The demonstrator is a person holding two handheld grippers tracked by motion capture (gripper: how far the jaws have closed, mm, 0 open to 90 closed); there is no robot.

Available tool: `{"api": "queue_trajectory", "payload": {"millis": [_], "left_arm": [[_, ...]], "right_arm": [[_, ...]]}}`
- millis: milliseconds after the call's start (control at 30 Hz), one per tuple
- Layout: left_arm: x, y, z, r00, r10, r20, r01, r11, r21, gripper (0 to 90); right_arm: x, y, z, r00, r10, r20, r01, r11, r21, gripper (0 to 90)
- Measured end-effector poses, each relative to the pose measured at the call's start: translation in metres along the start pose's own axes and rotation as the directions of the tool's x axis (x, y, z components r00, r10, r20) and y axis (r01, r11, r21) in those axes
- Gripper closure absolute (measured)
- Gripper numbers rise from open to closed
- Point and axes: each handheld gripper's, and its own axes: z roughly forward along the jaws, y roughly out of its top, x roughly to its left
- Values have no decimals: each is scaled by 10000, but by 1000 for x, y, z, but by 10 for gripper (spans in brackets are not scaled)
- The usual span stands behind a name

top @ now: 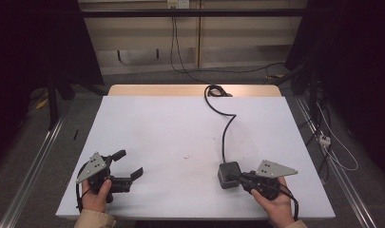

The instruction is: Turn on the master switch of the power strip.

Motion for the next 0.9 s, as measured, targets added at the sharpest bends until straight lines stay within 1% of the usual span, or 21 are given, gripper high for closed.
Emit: {"api": "queue_trajectory", "payload": {"millis": [100, 167, 433, 533, 900], "left_arm": [[0, 0, 0, 10000, -7, 9, 7, 10000, 7, 39], [0, 0, 0, 10000, 0, 14, 0, 10000, 7, 39], [-1, 0, 0, 10000, 19, 39, -19, 10000, -35, 39], [0, 0, 0, 10000, 10, 27, -10, 10000, -36, 39], [-1, 0, 0, 10000, 20, 11, -20, 10000, 6, 39]], "right_arm": [[-1, 1, -1, 10000, 42, 39, -42, 10000, -18, 900], [-1, 1, -1, 9999, -86, 112, 85, 9999, 94, 900], [-4, 0, -3, 9999, -33, 169, 32, 10000, 60, 900], [-5, 0, -3, 9999, 79, 121, -79, 10000, 8, 900], [-6, -3, -2, 10000, 78, 20, -78, 9999, -77, 900]]}}
